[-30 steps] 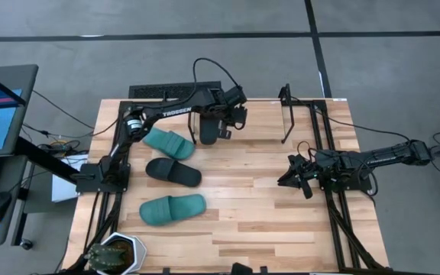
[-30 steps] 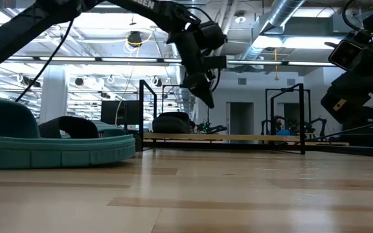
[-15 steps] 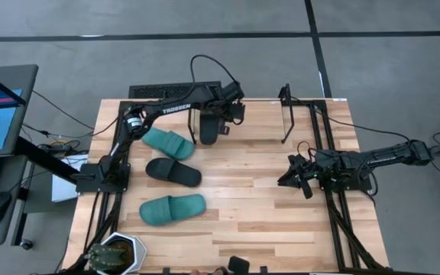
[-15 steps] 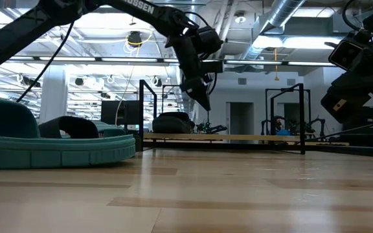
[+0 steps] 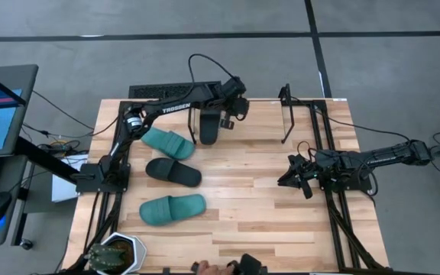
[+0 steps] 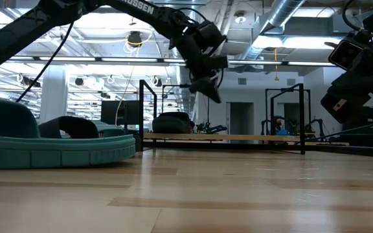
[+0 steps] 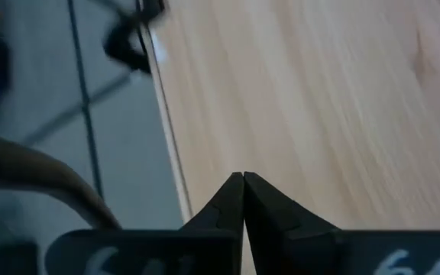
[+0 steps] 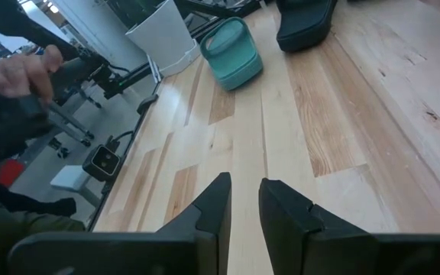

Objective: Pick and place slides into the shelf
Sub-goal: Put the right black slipper on the shelf

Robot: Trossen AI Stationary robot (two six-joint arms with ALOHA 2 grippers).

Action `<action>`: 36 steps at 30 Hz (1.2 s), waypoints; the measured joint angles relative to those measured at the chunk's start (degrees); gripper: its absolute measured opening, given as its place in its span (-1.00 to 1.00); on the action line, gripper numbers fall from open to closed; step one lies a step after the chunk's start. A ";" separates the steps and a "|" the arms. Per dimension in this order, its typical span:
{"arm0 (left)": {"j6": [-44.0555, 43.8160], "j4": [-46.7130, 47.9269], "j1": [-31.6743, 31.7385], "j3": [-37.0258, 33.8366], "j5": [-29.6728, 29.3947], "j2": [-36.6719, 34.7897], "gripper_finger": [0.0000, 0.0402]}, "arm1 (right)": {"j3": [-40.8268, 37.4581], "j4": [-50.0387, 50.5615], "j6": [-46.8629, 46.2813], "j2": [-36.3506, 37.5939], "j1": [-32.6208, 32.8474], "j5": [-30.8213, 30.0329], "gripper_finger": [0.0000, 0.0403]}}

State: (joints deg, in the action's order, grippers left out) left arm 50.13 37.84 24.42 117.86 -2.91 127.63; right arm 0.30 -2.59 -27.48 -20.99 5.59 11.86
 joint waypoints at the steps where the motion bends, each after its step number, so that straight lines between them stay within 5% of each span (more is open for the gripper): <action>1: 1.78 -1.41 -0.13 0.00 0.77 0.00 -1.00 | 0.00 0.00 0.02 0.00 0.01 0.00 -0.71; 19: 17.38 -13.47 1.07 0.00 10.17 0.00 -1.00 | 0.00 0.00 0.00 0.00 0.00 0.00 -0.71; 24: 17.23 -12.74 4.21 0.00 18.68 0.00 -1.00 | 0.02 0.00 0.00 0.00 0.00 0.00 -0.71; 36: 17.35 -15.29 8.33 -0.01 28.72 2.16 -1.00 | 0.02 -0.02 0.01 0.00 0.02 0.01 -0.71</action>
State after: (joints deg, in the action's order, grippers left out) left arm 67.47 22.55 32.75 117.85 25.82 129.79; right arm 0.31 -2.61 -27.47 -20.99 5.61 11.86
